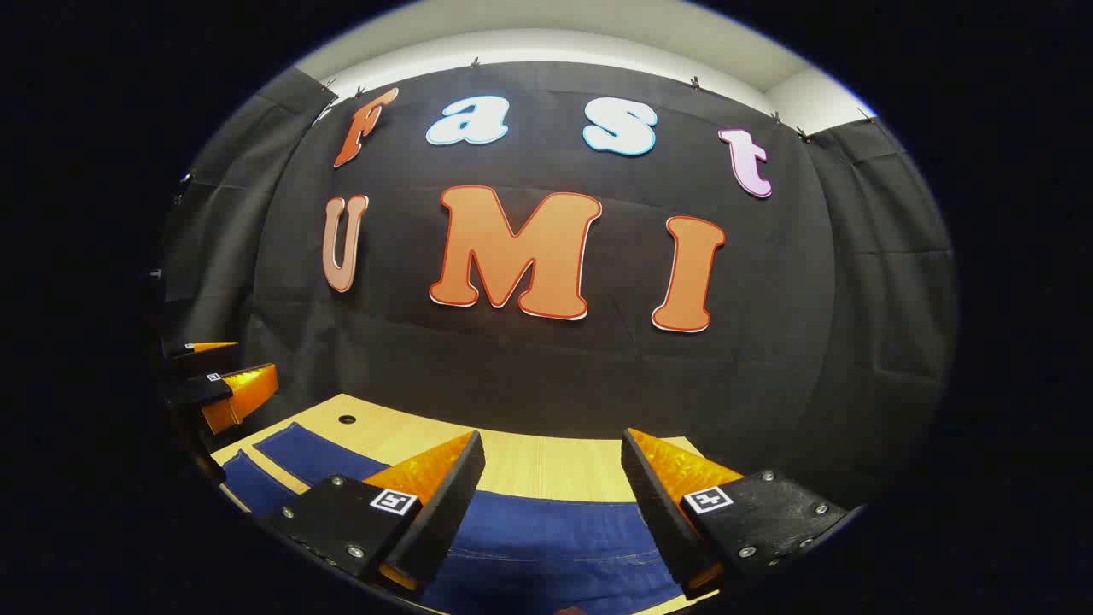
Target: Grasp the waist and the cuffs of the jeans and fold them to make the two legs overlap; first hold the waist and fold one-third of the jeans toward the cuffs, then hold the cuffs and fold the remaining one-third in the same direction to finish folding.
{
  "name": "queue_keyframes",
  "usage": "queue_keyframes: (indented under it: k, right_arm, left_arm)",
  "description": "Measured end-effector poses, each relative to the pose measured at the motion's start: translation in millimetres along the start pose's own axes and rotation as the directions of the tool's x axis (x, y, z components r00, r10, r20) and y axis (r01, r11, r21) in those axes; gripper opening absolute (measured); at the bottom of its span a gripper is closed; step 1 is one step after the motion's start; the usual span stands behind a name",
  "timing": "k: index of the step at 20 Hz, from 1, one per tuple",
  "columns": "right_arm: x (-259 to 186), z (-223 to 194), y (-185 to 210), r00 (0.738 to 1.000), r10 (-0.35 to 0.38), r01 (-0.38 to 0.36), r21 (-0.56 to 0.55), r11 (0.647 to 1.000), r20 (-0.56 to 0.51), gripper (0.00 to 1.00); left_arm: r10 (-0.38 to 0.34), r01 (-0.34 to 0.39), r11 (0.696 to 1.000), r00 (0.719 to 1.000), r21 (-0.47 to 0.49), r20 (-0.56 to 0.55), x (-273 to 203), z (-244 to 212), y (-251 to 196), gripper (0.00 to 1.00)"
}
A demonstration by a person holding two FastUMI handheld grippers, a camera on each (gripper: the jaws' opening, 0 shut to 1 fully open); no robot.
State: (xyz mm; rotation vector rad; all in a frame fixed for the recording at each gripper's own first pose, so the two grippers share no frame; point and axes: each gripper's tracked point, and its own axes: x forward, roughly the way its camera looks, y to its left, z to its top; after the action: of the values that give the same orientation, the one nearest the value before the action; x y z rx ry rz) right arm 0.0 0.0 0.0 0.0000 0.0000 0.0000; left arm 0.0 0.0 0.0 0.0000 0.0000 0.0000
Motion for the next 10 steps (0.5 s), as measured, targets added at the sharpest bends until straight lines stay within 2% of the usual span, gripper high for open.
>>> queue_keyframes:
  k: [10]
  right_arm:
    - [18,8,1,1.0,-0.005,0.005,-0.019,1.0,0.015,0.98]
  left_arm:
    - [0.028,-0.029,0.999,0.999,0.015,0.034,20,9,1,1.0]
